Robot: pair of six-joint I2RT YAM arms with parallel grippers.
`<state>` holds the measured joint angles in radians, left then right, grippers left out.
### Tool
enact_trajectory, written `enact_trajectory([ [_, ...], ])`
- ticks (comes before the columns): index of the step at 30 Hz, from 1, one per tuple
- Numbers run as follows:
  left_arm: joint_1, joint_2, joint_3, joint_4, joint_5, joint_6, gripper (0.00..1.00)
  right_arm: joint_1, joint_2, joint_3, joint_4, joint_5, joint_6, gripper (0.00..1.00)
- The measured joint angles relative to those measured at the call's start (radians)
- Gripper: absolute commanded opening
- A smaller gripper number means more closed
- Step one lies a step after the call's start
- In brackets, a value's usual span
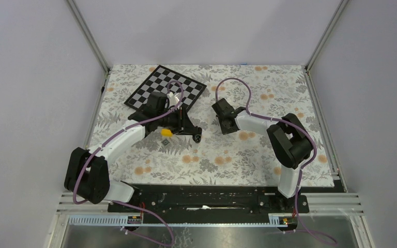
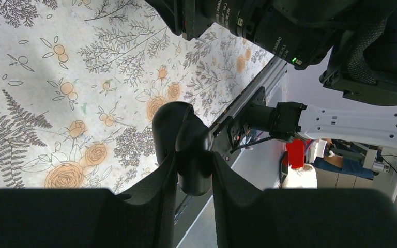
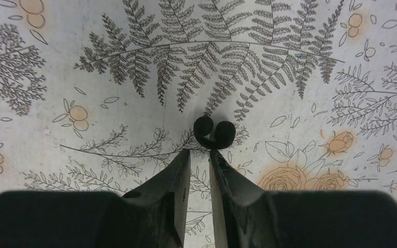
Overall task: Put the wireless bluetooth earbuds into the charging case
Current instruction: Adjust the earbud at the center of the board.
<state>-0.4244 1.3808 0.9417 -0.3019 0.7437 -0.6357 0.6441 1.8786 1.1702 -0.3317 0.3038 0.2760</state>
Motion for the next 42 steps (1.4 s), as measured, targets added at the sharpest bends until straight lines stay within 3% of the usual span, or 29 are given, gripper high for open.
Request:
enact_trajectory([
  [17, 0.000, 0.000, 0.000, -0.005, -0.001, 0.000, 0.00, -0.001, 0.047, 0.076, 0.009, 0.036, -0.030, 0.26],
  [27, 0.000, 0.000, 0.000, -0.005, -0.006, 0.003, 0.00, -0.012, 0.062, 0.092, 0.012, 0.047, -0.043, 0.19],
  [34, 0.000, 0.000, 0.000, -0.005, -0.007, 0.003, 0.00, -0.023, 0.083, 0.126, 0.011, 0.047, -0.059, 0.22],
  [42, 0.000, 0.000, 0.000, -0.005, -0.008, 0.003, 0.00, -0.043, 0.109, 0.144, 0.026, 0.045, -0.077, 0.17],
])
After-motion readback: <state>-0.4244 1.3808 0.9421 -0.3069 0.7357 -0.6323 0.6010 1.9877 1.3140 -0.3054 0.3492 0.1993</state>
